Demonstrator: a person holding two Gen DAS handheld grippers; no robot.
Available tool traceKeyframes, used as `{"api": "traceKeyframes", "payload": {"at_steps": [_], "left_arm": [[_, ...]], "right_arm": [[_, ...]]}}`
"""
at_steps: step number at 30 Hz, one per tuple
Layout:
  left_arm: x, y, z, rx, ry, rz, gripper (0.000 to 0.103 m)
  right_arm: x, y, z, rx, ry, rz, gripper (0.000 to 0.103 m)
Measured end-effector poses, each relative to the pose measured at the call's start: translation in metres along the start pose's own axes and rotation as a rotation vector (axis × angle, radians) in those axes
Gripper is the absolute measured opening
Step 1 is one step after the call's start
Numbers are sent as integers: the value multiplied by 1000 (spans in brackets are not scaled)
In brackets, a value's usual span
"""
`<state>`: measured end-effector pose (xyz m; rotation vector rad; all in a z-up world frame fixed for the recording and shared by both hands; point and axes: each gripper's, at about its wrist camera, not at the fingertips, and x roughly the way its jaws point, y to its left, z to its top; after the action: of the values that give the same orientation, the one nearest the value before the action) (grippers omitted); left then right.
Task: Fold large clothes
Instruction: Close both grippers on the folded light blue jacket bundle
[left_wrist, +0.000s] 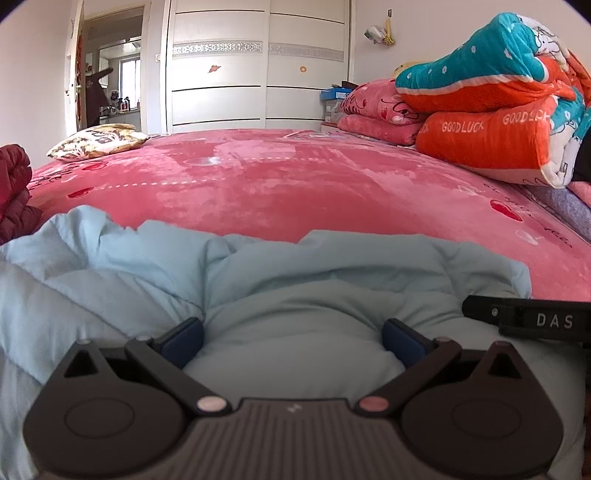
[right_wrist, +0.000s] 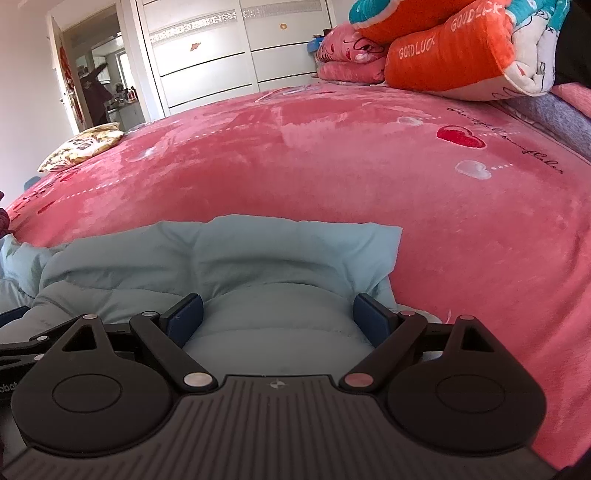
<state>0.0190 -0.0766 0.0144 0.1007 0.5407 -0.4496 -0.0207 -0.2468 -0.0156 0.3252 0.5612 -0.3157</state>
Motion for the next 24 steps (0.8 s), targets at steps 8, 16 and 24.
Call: {"api": "traceKeyframes", "payload": {"at_steps": [8,16,24], "left_arm": [[-23,0,16,45,45,5,102],[-88,57,37,-16,34,34,102],[-98,161,38,-210,143,26,102]], "right_arm": [[-10,-20,10,88,39,111,103],[-52,-91,20,285,2,219,103],[-46,-145,-7,513,177,375,103]]}}
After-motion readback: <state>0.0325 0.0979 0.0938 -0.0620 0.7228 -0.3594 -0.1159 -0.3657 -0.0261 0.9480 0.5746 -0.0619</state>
